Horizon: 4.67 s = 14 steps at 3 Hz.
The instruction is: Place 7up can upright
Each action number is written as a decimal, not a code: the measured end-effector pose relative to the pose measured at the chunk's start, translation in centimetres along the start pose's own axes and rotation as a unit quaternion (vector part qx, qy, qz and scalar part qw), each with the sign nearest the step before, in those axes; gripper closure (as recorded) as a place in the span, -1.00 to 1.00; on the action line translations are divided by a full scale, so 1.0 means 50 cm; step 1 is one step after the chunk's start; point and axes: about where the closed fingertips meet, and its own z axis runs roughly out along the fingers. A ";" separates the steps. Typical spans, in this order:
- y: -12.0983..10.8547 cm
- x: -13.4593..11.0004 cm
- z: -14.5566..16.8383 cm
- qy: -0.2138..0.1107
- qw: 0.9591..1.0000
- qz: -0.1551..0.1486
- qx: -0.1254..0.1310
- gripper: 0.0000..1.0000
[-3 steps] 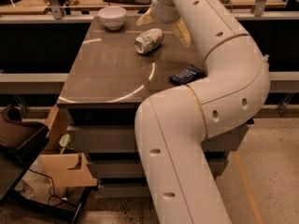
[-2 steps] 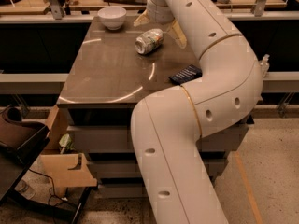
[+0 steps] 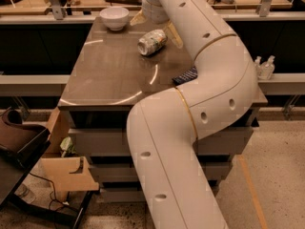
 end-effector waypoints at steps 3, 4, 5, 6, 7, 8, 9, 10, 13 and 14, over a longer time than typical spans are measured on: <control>0.028 0.010 0.045 -0.003 1.000 -0.020 0.010 -1.00; 0.027 0.007 0.057 -0.004 1.000 -0.029 0.010 -1.00; 0.012 0.006 0.069 0.004 0.999 -0.030 0.013 -1.00; 0.005 0.005 0.074 0.006 0.999 -0.032 0.017 -1.00; 0.012 0.005 0.069 -0.006 0.999 -0.041 0.032 -1.00; 0.014 0.004 0.070 -0.008 0.999 -0.041 0.032 -1.00; 0.021 -0.001 0.075 -0.019 0.998 -0.038 0.037 -1.00; 0.014 -0.002 0.084 -0.024 0.998 -0.030 0.054 -1.00; -0.023 -0.040 0.103 -0.044 0.996 -0.023 0.068 -1.00; -0.027 -0.051 0.106 -0.049 0.996 -0.029 0.063 -1.00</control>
Offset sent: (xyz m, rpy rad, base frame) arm 0.1117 0.0088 0.0515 -0.0495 0.0574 0.0062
